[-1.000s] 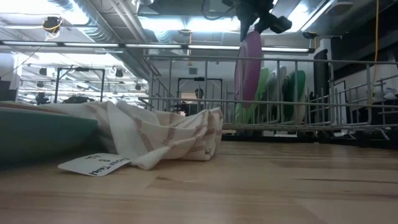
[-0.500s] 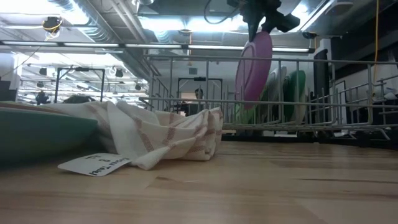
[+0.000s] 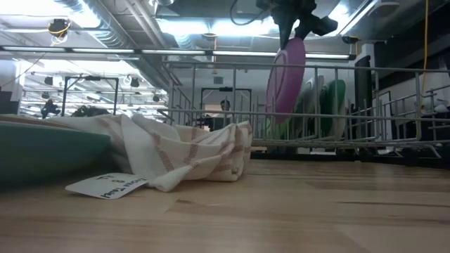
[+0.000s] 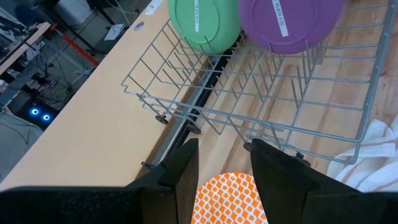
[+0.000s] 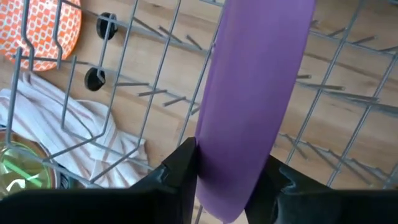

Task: Sort dishes
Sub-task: Put the purple plate into the dish rack

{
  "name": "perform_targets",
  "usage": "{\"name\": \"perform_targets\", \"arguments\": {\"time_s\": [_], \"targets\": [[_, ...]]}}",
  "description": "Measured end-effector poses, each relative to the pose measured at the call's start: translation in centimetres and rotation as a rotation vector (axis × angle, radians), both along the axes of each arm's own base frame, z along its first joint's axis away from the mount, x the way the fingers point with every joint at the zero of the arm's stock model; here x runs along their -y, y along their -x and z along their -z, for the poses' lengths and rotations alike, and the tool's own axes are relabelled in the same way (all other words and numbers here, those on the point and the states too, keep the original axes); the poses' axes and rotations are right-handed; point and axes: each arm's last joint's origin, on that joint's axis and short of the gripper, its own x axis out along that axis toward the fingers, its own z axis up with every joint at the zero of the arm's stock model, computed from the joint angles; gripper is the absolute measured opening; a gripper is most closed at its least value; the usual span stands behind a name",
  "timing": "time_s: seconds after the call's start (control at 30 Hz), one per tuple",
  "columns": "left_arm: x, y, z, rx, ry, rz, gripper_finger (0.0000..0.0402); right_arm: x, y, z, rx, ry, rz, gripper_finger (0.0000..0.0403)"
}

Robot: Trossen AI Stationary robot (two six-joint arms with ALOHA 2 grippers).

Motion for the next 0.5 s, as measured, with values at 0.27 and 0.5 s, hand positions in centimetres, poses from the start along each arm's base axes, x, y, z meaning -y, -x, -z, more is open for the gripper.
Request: {"name": "perform_targets", "arguments": {"time_s": [0.27, 0.5], "targets": [[-0.01, -0.01, -0.02, -0.040, -0.045, 0.031, 0.0137, 0.25, 0.33, 0.34, -0.084, 0.074, -0.009, 0.0175], [-0.02, 0.01, -0.03, -0.019, -0.030, 0.013, 0.0137, 0.36, 0.24, 0.65, -0.119, 0.096, -0.044, 0.0220]]}}
